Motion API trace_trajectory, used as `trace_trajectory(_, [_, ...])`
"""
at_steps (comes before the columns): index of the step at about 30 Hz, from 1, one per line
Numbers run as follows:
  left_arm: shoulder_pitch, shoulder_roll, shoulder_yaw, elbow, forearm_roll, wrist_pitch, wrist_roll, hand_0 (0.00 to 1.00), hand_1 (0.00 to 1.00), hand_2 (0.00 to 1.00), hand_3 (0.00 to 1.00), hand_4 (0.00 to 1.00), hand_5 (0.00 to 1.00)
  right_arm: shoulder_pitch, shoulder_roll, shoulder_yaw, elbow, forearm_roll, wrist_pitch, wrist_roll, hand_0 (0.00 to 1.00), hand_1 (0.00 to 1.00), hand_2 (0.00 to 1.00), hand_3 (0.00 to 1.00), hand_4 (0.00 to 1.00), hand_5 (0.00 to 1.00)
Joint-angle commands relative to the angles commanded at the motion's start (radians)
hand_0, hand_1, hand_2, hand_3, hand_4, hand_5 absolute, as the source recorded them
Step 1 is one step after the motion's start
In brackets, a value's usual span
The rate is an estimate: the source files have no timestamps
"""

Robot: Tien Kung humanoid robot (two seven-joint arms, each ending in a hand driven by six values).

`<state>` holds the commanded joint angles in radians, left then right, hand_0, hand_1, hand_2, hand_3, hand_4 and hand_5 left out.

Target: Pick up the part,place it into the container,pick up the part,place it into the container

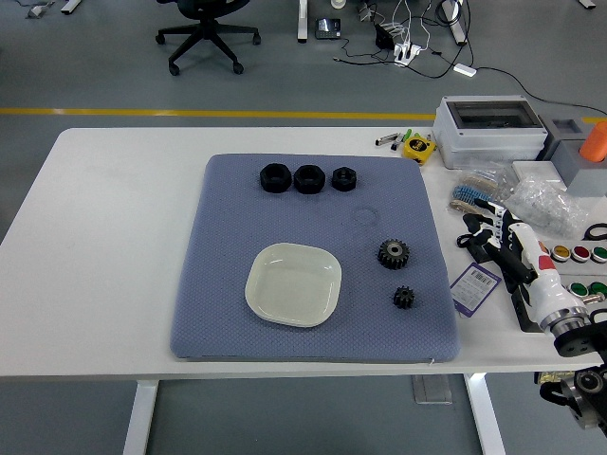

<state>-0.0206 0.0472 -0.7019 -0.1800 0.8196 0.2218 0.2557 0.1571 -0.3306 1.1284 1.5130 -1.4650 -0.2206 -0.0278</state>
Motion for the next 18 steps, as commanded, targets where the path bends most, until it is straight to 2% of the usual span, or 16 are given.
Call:
trace_trajectory(2, [-0.001,0.000,0.002,0.000,-0.003,0.000,0.000,0.599,0.606,0.655,0.729,0.722,0.721,0.008,-0.006,-0.007,0.005,-0.039,0.020,-0.001,0.721,0.728,0.811,0.849,0.998,0.481])
trace_trajectory(4, [-0.002,0.000,0.009,0.000,-0.011,0.000,-0.002,0.599,0.606,0.655,0.729,0.722,0.721,0.026,-0.020,-0.024,0.014,-0.124,0.060,-0.001,0.721,0.728,0.811,0.849,0.998,0.481])
trace_trajectory(5, [-0.003,0.000,0.011,0.000,-0.015,0.000,-0.003,0.599,0.604,0.654,0.729,0.722,0.721,0.035,-0.026,-0.033,0.017,-0.156,0.075,-0.002,0.712,0.687,0.786,0.799,0.998,0.298])
trace_trajectory(10, [-0.007,0.000,0.019,0.000,-0.026,0.001,-0.005,0.599,0.604,0.654,0.729,0.722,0.721,0.108,-0.080,-0.119,0.037,-0.370,0.157,-0.027,0.712,0.687,0.786,0.799,0.998,0.298])
trace_trajectory(11, [-0.008,0.000,0.021,0.000,-0.028,0.001,-0.005,0.599,0.606,0.654,0.729,0.721,0.722,0.123,-0.089,-0.138,0.037,-0.409,0.171,-0.031,0.681,0.664,0.749,0.774,0.996,0.203])
trace_trajectory(16, [-0.010,0.000,0.028,0.000,-0.035,0.001,-0.007,0.599,0.606,0.654,0.729,0.721,0.722,0.194,-0.119,-0.224,0.022,-0.623,0.212,-0.042,0.681,0.664,0.749,0.774,0.996,0.203])
trace_trajectory(17, [-0.010,0.000,0.029,0.000,-0.036,0.001,-0.007,0.599,0.606,0.654,0.729,0.720,0.721,0.206,-0.123,-0.240,0.019,-0.656,0.215,-0.042,0.653,0.639,0.714,0.683,0.982,0.205])
trace_trajectory(18, [-0.011,0.000,0.031,0.000,-0.036,0.001,-0.007,0.599,0.606,0.654,0.729,0.720,0.721,0.220,-0.127,-0.258,0.014,-0.673,0.219,-0.042,0.653,0.639,0.714,0.683,0.982,0.205])
